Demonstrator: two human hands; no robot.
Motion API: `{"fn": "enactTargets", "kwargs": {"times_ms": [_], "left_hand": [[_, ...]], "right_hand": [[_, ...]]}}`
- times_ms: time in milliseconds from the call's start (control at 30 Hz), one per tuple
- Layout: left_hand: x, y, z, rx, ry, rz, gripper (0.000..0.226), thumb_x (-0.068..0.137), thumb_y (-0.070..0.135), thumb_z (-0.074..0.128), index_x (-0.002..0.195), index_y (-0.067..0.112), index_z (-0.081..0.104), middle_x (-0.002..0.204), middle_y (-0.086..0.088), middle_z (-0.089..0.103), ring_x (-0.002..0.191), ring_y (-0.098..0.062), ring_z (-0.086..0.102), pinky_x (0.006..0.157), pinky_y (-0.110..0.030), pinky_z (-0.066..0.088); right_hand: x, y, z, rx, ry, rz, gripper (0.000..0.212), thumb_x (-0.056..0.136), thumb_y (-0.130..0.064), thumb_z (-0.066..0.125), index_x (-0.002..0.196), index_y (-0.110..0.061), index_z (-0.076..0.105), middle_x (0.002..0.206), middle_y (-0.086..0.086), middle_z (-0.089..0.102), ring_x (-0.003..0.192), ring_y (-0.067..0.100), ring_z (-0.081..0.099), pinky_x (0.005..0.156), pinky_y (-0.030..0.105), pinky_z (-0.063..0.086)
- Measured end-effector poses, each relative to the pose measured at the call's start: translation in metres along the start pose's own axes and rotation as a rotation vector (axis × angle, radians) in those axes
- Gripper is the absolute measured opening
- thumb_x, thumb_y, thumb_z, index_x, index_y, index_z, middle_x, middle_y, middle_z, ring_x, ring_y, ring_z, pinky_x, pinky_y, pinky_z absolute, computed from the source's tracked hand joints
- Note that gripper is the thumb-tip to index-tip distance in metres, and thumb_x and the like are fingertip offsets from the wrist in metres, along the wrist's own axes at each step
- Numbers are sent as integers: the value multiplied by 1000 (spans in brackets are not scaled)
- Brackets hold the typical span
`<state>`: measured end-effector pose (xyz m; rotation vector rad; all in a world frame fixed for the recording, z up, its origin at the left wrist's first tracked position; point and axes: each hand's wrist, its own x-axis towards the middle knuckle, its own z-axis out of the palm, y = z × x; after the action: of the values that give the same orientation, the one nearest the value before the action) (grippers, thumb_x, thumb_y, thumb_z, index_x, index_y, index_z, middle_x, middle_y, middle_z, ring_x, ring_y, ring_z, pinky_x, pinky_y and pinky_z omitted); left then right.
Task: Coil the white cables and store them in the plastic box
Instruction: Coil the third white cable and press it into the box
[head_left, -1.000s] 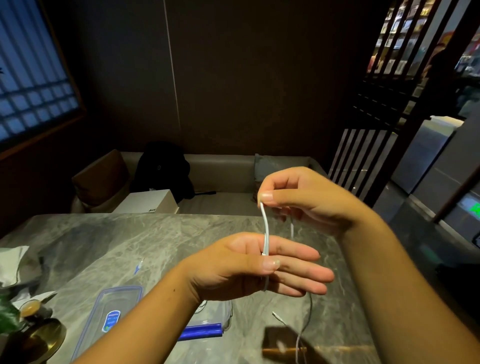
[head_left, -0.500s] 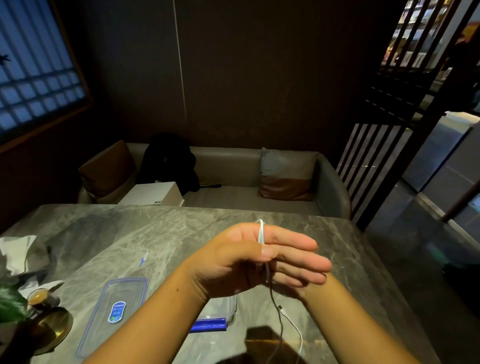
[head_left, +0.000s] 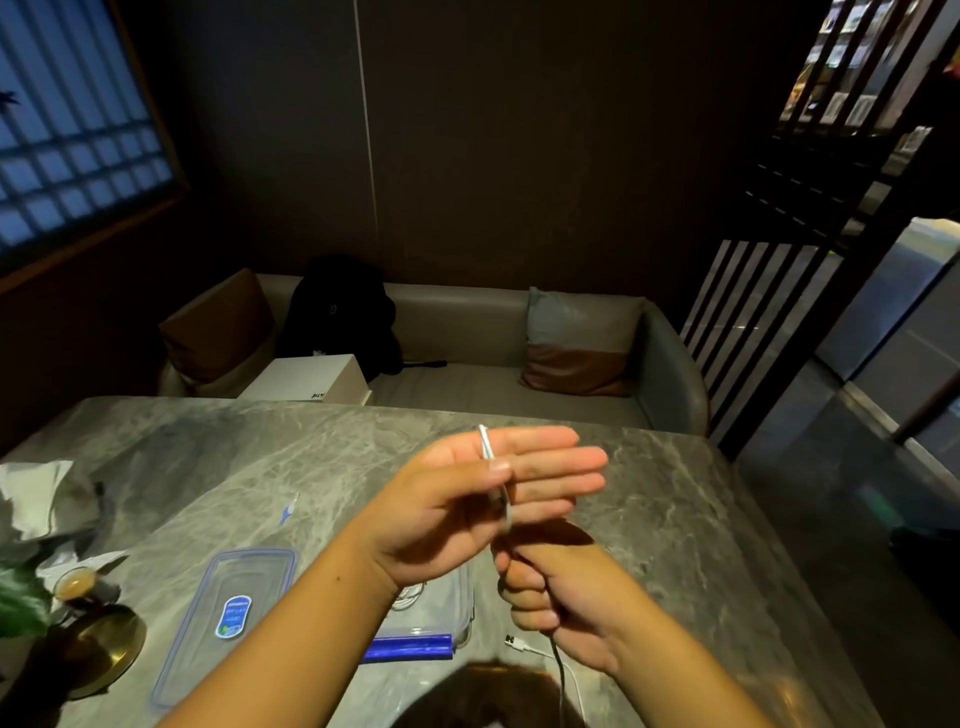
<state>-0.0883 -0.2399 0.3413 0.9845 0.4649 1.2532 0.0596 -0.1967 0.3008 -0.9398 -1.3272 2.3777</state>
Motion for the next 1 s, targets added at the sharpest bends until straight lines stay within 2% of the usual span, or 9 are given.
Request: {"fn": "enactTargets", "kwargs": {"times_ms": [167,267,433,600,733,833,900,1000], "left_hand": [[5,-4,-11,-122,78,31,44,100,-1,28,143,-9,36,147,-31,40,137,-44,39,115,-48,31],[10,-6,-13,-85,121,36,43,100,-1,28,142,-8,37,144,-29,45,136,-42,43,114,-46,35],[18,-7,-13,17,104,-11,42,102,0,30,142,-7,37,143,-27,47,134,-41,45,114,-46,35],[24,-12,-14,92,121,-34,41,101,-1,31,142,-5,39,141,-25,52,131,-40,49,111,-45,39],[26,-22,-11,96,141,-80,40,99,1,39,138,-5,46,136,-24,56,126,-38,54,108,-43,43],[28,-26,-6,111,139,-113,39,96,9,50,133,-3,53,127,-25,60,118,-34,57,109,-47,41],[30,-28,-1,70,111,-125,40,93,14,56,129,-3,56,122,-23,62,115,-31,59,109,-48,39],[29,-28,4,23,85,-141,37,97,11,47,130,-2,57,121,-20,64,117,-34,60,107,-45,43]], "right_hand": [[-16,3,3,-91,-32,-13,36,101,-29,49,76,-9,65,53,2,36,43,9,21,40,21,14],[-25,-2,2,-189,7,-56,35,102,-23,47,78,-10,69,50,2,40,40,9,24,39,23,14],[-47,-27,-4,-434,66,-161,33,99,-11,52,71,-13,70,44,0,43,36,5,32,38,14,25],[-58,-53,-12,-678,69,-324,25,95,-14,63,71,-18,71,52,-2,46,46,6,36,46,17,30],[-64,-72,-14,-818,64,-422,17,93,-17,66,78,-15,72,60,6,52,56,11,43,54,29,35],[-69,-90,-13,-946,82,-504,16,93,-18,66,79,-17,74,71,1,69,66,11,62,63,32,49],[-69,-102,-15,-1028,110,-539,18,93,-23,65,79,-17,74,75,4,71,71,18,67,67,40,54],[-66,-116,-21,-1062,128,-556,18,93,-17,64,79,-13,74,72,8,69,68,22,66,65,45,55]]}}
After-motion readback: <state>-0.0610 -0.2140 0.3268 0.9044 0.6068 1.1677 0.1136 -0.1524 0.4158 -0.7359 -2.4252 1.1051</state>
